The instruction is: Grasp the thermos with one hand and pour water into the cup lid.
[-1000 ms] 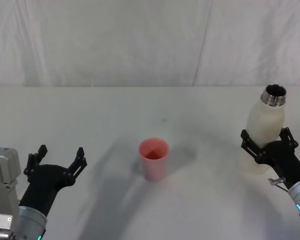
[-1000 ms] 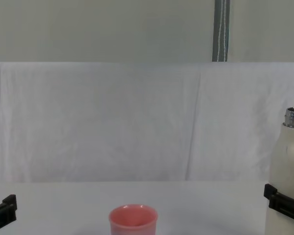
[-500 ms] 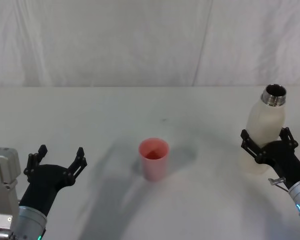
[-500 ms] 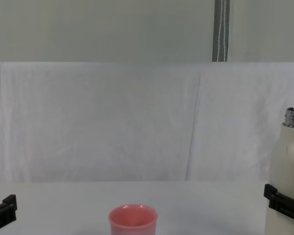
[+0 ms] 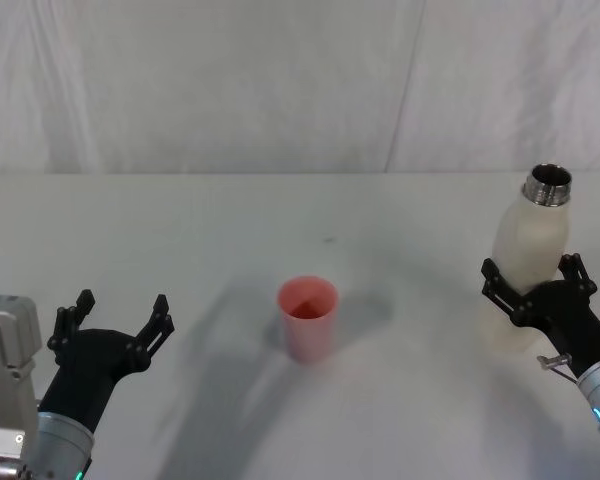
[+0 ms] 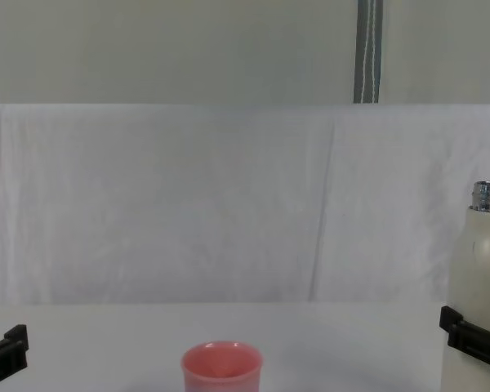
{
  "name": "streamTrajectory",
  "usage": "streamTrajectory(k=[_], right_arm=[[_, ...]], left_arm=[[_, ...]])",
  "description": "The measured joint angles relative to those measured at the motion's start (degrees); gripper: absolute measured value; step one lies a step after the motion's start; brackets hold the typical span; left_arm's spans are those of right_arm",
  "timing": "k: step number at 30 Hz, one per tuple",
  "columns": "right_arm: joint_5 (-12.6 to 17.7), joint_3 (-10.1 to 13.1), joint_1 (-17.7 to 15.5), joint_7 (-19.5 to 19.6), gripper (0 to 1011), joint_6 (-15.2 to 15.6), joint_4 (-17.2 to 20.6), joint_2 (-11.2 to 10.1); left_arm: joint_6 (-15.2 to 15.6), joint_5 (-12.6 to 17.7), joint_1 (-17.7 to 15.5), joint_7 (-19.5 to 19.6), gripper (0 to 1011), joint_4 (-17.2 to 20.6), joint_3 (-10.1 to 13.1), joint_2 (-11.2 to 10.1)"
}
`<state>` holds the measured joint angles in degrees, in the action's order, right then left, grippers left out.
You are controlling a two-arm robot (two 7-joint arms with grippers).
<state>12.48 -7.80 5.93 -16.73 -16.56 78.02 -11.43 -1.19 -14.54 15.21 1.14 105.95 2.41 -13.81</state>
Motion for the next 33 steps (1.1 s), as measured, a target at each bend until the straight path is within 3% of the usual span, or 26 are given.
streamTrajectory(k=[33], right_arm=[[-0.33, 0.82, -2.16, 0.83, 1001, 0.98, 3.09, -0.17]], left_arm=[[0.0, 0.0, 0.0, 0.0, 1001, 0.0, 0.0, 0.0]])
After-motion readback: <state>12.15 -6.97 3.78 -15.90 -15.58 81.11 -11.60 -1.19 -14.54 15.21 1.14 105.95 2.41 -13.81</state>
